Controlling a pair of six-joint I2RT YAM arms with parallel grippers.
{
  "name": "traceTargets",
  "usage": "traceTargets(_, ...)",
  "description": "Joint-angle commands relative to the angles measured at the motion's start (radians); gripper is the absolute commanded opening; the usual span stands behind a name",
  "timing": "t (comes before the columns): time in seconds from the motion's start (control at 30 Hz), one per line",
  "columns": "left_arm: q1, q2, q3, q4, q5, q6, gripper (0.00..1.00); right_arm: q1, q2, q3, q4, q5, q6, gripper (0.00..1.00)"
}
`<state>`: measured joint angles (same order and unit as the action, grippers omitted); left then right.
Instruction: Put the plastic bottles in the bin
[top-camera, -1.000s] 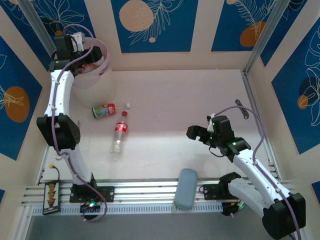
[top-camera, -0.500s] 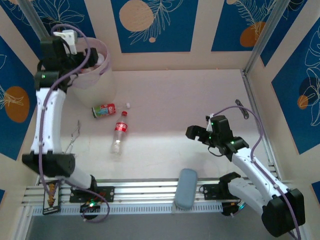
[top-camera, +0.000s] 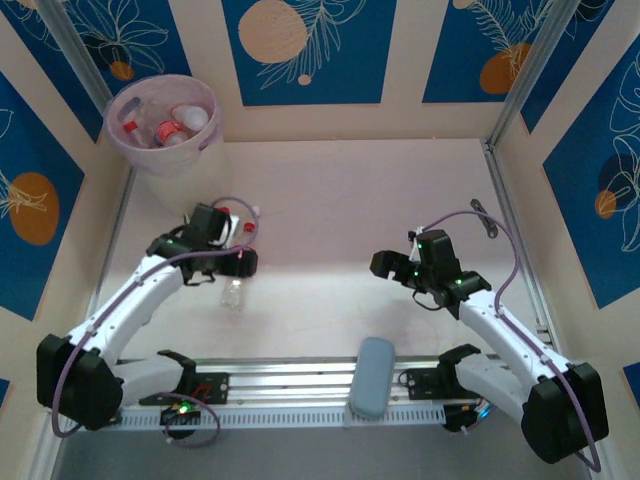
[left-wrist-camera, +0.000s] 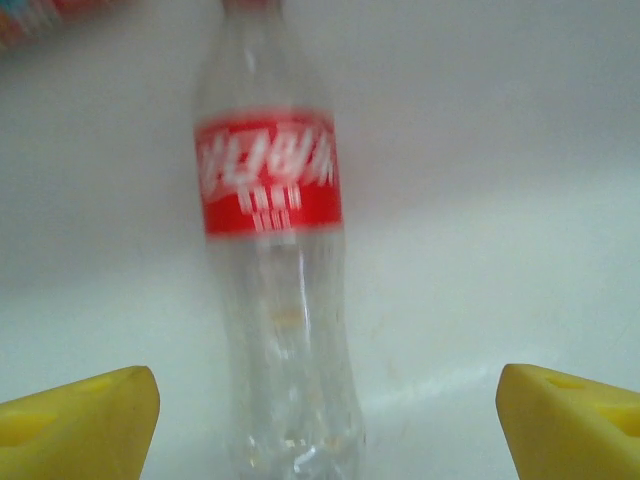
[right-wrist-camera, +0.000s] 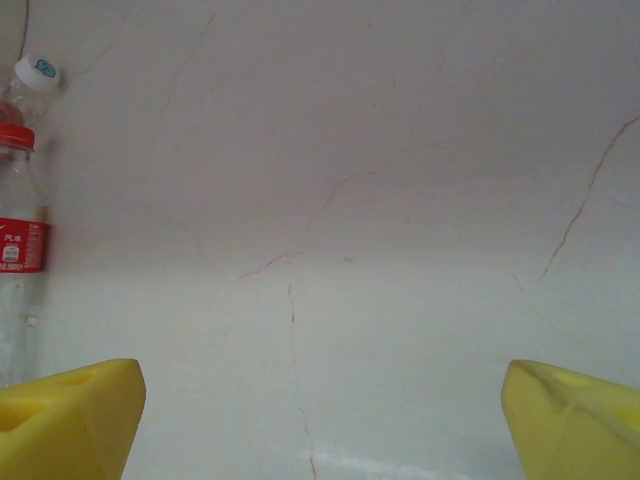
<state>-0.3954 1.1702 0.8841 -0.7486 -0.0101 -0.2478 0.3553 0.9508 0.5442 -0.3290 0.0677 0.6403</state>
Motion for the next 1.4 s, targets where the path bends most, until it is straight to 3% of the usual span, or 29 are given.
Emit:
traceTargets(0.0, -0.004, 0.020, -0.043, 0.058, 0.041, -0.043, 0.88, 0.016, 0.031, 0.044, 0.025, 0.003, -0.015, 0.93)
traceTargets(0.27, 0.003, 0.230, -0.034, 0.175, 0.030, 0.007, 0.93, 0.070, 0.075, 0.070, 0.023, 0.019, -0.019, 0.94)
traceTargets(0.47, 0.016, 0.310, -0.022, 0.259, 0.042, 0.008, 0.98, 0.082, 0.085, 0.087, 0.008, 0.029, -0.035, 0.96)
traceTargets(0.67, 0.020, 0.378, 0.016, 0.289, -0.021, 0.024, 0.98, 0.088, 0.096, 0.092, 0.018, 0.017, -0.039, 0.96)
traceTargets(0.83, 0.020, 0.408, 0.016, 0.315, -0.062, 0.022, 0.89, 0.100, 0.103, 0.089, 0.026, 0.017, -0.035, 0.96)
traceTargets(1.07, 0.018, 0.430, 0.021, 0.325, -0.101, 0.017, 0.60, 0.110, 0.109, 0.099, 0.025, 0.022, -0.042, 0.96)
traceTargets(1.37, -0.014, 0.346, 0.058, 0.229, -0.052, 0.024, 0.57, 0.116, 0.106, 0.104, 0.016, 0.030, -0.041, 0.96)
